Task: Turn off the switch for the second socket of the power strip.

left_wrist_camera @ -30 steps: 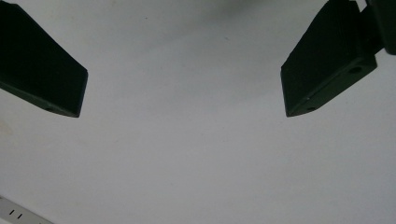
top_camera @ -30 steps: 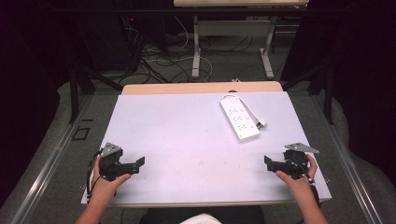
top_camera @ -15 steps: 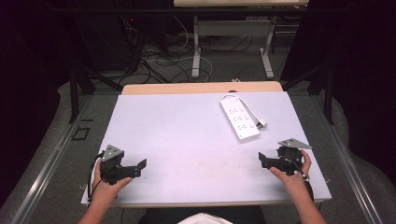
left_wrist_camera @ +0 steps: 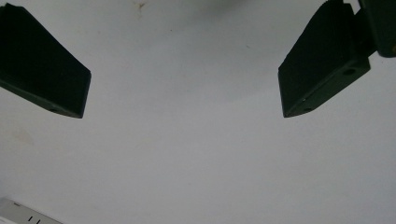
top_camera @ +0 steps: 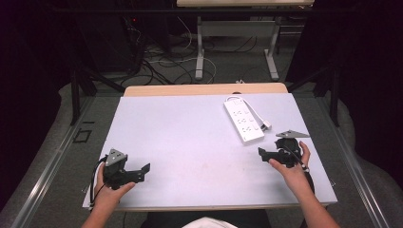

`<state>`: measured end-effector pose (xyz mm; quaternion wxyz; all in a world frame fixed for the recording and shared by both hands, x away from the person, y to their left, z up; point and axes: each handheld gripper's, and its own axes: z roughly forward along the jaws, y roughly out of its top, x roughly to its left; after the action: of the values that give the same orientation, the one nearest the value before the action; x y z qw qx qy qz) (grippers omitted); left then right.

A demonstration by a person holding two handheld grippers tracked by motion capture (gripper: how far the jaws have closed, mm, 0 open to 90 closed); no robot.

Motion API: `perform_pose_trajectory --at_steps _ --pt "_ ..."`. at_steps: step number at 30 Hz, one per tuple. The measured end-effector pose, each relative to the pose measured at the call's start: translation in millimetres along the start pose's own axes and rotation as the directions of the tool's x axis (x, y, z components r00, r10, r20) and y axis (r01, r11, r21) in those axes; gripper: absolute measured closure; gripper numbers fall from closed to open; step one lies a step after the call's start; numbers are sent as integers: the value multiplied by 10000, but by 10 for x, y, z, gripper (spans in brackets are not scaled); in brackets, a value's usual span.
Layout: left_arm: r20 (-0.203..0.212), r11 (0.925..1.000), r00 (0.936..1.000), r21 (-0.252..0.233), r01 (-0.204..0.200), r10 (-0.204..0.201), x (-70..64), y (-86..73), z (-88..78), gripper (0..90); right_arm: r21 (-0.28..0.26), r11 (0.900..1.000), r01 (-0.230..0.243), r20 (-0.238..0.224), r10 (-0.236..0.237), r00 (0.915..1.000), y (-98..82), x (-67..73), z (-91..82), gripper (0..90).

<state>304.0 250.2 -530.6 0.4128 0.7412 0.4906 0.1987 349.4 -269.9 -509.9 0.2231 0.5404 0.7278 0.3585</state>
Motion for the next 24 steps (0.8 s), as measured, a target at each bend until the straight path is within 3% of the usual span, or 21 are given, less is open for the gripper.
perform_pose_trajectory --at_steps 2,14,24 --pt "-1 10000 10000 -11 22 -22 -4 -1 -8 26 173 9998 -66 -201 69 9998 86 10 11 156" --pt "-88 9999 9999 -78 70 -70 -7 -14 -36 31 362 9993 -79 -407 94 9991 401 40 26 171" --pt "-139 9999 9998 -74 149 -150 8 -20 -51 38 493 9988 -53 -350 71 9994 607 53 64 182"
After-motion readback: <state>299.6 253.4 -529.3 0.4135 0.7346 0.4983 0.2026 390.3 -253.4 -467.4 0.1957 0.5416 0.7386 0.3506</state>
